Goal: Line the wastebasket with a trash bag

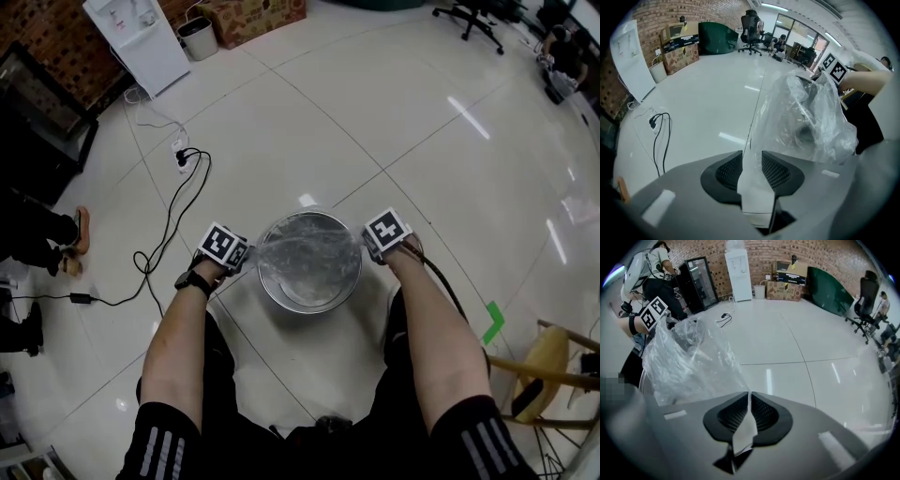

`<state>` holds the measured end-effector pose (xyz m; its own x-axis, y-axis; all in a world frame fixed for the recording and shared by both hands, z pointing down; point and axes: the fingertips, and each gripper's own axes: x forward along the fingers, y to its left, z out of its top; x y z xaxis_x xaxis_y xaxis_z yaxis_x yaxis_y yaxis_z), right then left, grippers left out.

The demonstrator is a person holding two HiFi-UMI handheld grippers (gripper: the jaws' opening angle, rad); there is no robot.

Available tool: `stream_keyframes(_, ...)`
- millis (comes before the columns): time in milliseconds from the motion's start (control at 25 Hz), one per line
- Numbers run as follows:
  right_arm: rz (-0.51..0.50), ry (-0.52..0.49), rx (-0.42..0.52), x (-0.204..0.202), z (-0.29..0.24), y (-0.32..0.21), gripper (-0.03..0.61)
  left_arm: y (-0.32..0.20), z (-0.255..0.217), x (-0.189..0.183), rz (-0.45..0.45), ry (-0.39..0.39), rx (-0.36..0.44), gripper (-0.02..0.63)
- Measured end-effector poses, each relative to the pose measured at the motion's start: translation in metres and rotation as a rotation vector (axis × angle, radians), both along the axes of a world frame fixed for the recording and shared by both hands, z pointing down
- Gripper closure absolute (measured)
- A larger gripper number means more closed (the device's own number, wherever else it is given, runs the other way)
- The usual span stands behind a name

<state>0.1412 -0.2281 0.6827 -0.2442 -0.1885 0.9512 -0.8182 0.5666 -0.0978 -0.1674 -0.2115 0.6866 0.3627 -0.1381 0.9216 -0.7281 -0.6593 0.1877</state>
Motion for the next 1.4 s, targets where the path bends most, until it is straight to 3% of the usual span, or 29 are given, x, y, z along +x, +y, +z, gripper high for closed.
stream_keyframes(160, -0.013, -0.012, 0.017, -0.001, -0.013, 0.004, 0.484, 0.008, -0.012, -0.017, -0.004, -0.001, 0.008, 0.461)
stream_keyframes(320, -0.054, -0.064, 0.034, 0.000, -0.028, 0.013, 0.461, 0.013, -0.046, -0.030, 0.012, -0.015, 0.058, 0.453)
stream_keyframes(520, -0.149, -0.174, 0.112, -0.015, -0.085, 0.016, 0.460, 0.018, -0.120, 0.020, 0.222, 0.058, 0.214, 0.453)
stream_keyframes(640, -0.211, -0.200, 0.195, -0.027, -0.125, 0.013, 0.458, 0.032, -0.138, 0.048, 0.359, 0.025, 0.268, 0.453)
stream_keyframes(800, -0.307, -0.229, 0.265, -0.043, -0.158, 0.022, 0.454, 0.044, -0.136, 0.071, 0.442, -0.010, 0.301, 0.453)
stream_keyframes(920, -0.339, -0.271, 0.241, -0.053, -0.154, 0.035, 0.448, 0.050, -0.125, 0.089, 0.532, -0.044, 0.317, 0.453)
stream_keyframes(1120, -0.591, -0.096, 0.187, -0.043, -0.125, 0.054, 0.405, 0.035, -0.117, 0.109, 0.569, -0.081, 0.353, 0.458)
stream_keyframes(1400, -0.735, -0.137, 0.296, -0.071, -0.133, 0.047, 0.397, 0.045, -0.099, 0.098, 0.604, -0.093, 0.299, 0.589)
